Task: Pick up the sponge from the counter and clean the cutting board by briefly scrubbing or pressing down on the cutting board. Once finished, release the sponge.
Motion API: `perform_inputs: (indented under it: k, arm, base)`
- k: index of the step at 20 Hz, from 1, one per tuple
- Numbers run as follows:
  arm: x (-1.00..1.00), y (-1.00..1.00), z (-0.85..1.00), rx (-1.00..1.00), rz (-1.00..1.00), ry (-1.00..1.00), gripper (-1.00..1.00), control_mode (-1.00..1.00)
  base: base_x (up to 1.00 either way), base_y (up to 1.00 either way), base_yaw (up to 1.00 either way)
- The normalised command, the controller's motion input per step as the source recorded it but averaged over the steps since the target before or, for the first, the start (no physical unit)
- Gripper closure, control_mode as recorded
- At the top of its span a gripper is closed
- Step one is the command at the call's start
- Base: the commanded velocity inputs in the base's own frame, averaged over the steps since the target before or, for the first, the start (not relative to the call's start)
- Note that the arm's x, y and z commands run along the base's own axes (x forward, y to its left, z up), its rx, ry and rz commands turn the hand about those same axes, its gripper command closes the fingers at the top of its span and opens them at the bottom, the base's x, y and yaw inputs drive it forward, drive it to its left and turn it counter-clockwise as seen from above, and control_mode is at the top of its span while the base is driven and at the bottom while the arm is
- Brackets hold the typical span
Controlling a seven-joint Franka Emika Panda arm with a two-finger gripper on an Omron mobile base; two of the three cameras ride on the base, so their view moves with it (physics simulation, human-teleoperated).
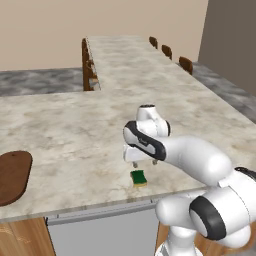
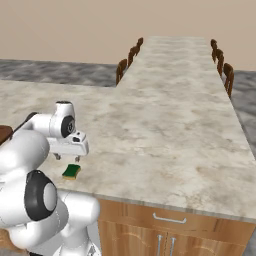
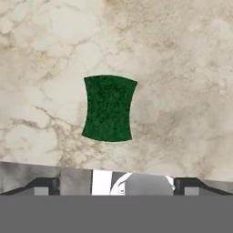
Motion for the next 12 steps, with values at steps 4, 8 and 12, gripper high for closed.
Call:
perform_inputs:
  k: [4, 8, 12]
  arm:
    - [0.00, 0.06, -0.27, 0.00, 0.00, 0.07, -1.00, -1.00]
    - [0.00, 0.03, -0.26, 0.00, 0.00, 0.07, -1.00, -1.00]
    - [0.04, 0.02, -0.35, 0.00, 0.00, 0.00, -1.00, -1.00]
  base:
    - [0.00, 0.00, 0.00]
    - [0.00, 0.00, 0.00]
    - [0.00, 0.00, 0.00]
